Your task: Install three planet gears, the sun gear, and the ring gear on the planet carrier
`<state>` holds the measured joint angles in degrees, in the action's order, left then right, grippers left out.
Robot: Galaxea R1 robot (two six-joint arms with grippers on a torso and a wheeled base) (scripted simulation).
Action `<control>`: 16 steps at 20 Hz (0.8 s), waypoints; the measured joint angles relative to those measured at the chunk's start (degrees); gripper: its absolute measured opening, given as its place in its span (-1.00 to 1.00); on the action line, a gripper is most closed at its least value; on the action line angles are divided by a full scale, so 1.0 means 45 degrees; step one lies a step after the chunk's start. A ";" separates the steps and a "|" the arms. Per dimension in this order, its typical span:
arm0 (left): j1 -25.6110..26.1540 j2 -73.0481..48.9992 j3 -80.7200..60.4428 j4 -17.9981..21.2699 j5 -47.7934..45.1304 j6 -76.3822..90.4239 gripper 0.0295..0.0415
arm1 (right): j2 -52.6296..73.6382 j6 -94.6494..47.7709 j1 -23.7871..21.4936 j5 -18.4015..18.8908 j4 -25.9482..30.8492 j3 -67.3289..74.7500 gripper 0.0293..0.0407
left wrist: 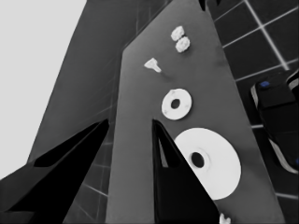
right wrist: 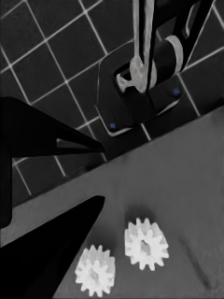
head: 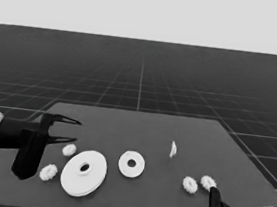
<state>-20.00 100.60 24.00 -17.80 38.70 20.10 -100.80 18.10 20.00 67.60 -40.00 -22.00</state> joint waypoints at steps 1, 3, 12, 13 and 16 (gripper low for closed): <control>0.0900 -0.0036 -0.0907 0.0932 0.0626 -0.0033 -1.00 | -0.0173 -0.0042 0.0689 -0.0296 0.0963 0.0674 -1.00; 0.0366 -0.0017 -0.0320 0.0329 0.0226 -0.0012 -0.69 | -0.0058 -0.0015 0.0278 -0.0099 0.0334 0.0200 -0.23; 0.4196 0.6776 1.3498 0.2262 0.9775 -1.4407 0.49 | 0.0000 0.0000 0.0073 0.0003 0.0008 -0.0034 0.61; 0.4208 0.6897 1.3799 0.2382 0.9809 -1.4367 0.49 | 0.0001 0.0000 0.0072 0.0003 0.0007 -0.0035 0.61; 0.5842 0.7509 1.5103 0.1432 0.8625 -1.4011 0.49 | 0.0001 0.0000 0.0072 0.0003 0.0006 -0.0036 0.61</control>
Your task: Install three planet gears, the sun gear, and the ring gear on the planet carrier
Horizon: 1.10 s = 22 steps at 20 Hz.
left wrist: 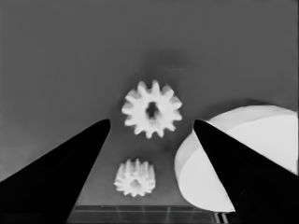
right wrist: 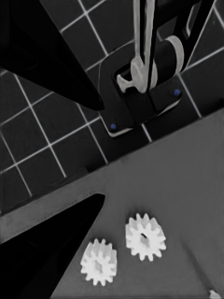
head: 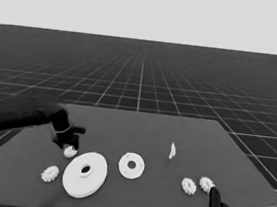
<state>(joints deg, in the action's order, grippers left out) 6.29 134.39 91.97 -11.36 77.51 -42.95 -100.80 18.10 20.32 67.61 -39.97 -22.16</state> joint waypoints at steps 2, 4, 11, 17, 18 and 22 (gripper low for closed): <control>0.0560 0.0314 0.0639 -0.0267 -0.0449 0.0211 0.49 | 0.0000 0.0000 0.0000 0.0000 0.0000 0.0000 0.61; 0.0729 0.0435 0.0888 -0.0344 -0.0609 0.0298 0.49 | 0.0000 0.0000 0.0000 0.0000 0.0000 0.0000 0.61; 0.0801 0.0494 0.1016 -0.0383 -0.0692 0.0342 -0.72 | 0.0000 0.0000 0.0000 0.0000 0.0000 0.0000 0.61; 0.0800 0.0495 0.1019 -0.0384 -0.0694 0.0343 -0.72 | 0.0000 0.0000 0.0000 0.0000 0.0000 0.0000 0.61; 0.0800 0.0495 0.1019 -0.0384 -0.0694 0.0343 -0.72 | 0.0000 0.0000 0.0000 0.0000 0.0000 0.0000 0.61; -0.1313 -0.0385 -0.0759 0.0895 0.1016 -0.0260 -0.71 | 0.0000 0.0000 0.0000 0.0000 0.0000 0.0000 0.61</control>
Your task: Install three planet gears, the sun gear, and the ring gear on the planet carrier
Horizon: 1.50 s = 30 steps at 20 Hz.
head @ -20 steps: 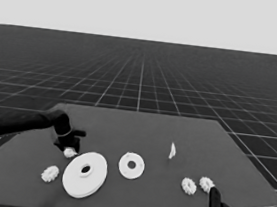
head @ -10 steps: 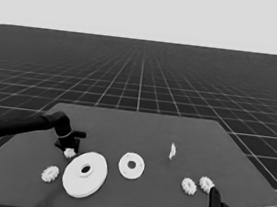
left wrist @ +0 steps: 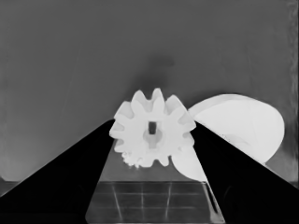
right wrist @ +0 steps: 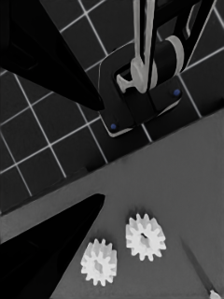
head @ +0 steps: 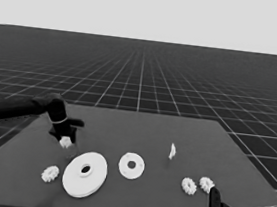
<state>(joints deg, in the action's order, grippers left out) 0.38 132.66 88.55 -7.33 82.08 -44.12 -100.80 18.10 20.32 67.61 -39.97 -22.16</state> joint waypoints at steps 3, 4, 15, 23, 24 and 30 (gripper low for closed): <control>-0.0246 -0.0027 -0.0051 0.0180 0.0177 -0.0008 -0.71 | 0.0000 0.0000 0.0000 0.0000 0.0000 0.0000 0.61; -0.0270 -0.0029 -0.0053 0.0200 0.0195 -0.0007 -0.71 | 0.0000 0.0000 0.0000 0.0000 0.0000 0.0000 0.61; -0.0358 0.9381 0.3836 -0.0204 0.1019 -0.5503 -0.71 | 0.0000 0.0000 0.0000 0.0000 0.0000 0.0000 0.61; 0.1426 0.9983 0.5534 -0.1758 0.0110 -0.4609 -0.72 | 0.0000 0.0000 0.0000 0.0000 0.0000 0.0000 0.61; 0.1445 0.9990 0.5557 -0.1773 0.0098 -0.4598 -0.71 | 0.0000 0.0000 0.0000 0.0000 0.0000 0.0000 0.61; 0.1466 1.0001 0.5587 -0.1792 0.0079 -0.4583 0.47 | 0.0000 0.0000 0.0000 0.0000 0.0000 0.0000 0.61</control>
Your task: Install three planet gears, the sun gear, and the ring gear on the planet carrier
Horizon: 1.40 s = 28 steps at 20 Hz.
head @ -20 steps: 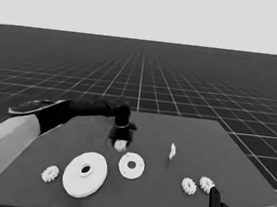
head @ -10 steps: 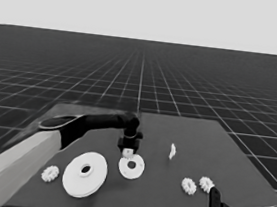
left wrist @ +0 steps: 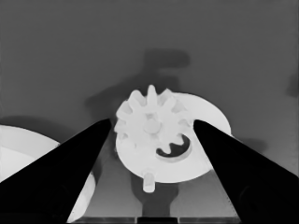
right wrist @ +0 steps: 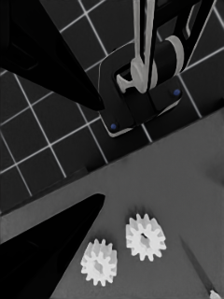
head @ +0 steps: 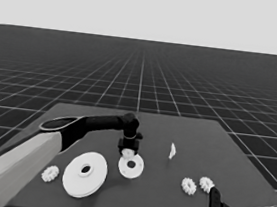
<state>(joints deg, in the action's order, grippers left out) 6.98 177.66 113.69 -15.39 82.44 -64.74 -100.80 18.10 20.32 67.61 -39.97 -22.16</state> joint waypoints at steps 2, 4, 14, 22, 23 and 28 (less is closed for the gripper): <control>0.0000 0.0000 0.0001 -0.0001 -0.0001 0.0000 0.49 | 0.0000 0.0000 0.0000 0.0000 0.0000 0.0000 0.61; 0.0000 0.0000 0.0001 -0.0001 -0.0001 0.0000 0.49 | 0.0000 0.0000 0.0000 0.0000 0.0000 0.0000 0.61; -0.1801 -0.0498 -0.1534 0.1566 0.0920 -0.0845 0.49 | 0.0000 0.0000 0.0000 0.0000 0.0000 0.0000 0.61; -0.1148 -1.3678 -1.2295 0.1108 0.0220 0.1362 0.49 | 0.0000 0.0000 0.0000 0.0000 0.0000 0.0000 0.61; -0.1139 -1.3885 -1.2183 0.1144 0.0144 0.1727 0.49 | 0.0000 0.0000 0.0000 0.0000 0.0000 0.0000 0.61; 0.0948 -1.3605 -1.1118 -0.0470 -0.1237 0.2331 0.49 | 0.0000 0.0000 0.0000 0.0000 0.0000 0.0000 0.61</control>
<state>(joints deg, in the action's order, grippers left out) 11.24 116.44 63.66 -17.50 76.87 -54.25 -100.80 18.10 20.32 67.61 -39.97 -22.16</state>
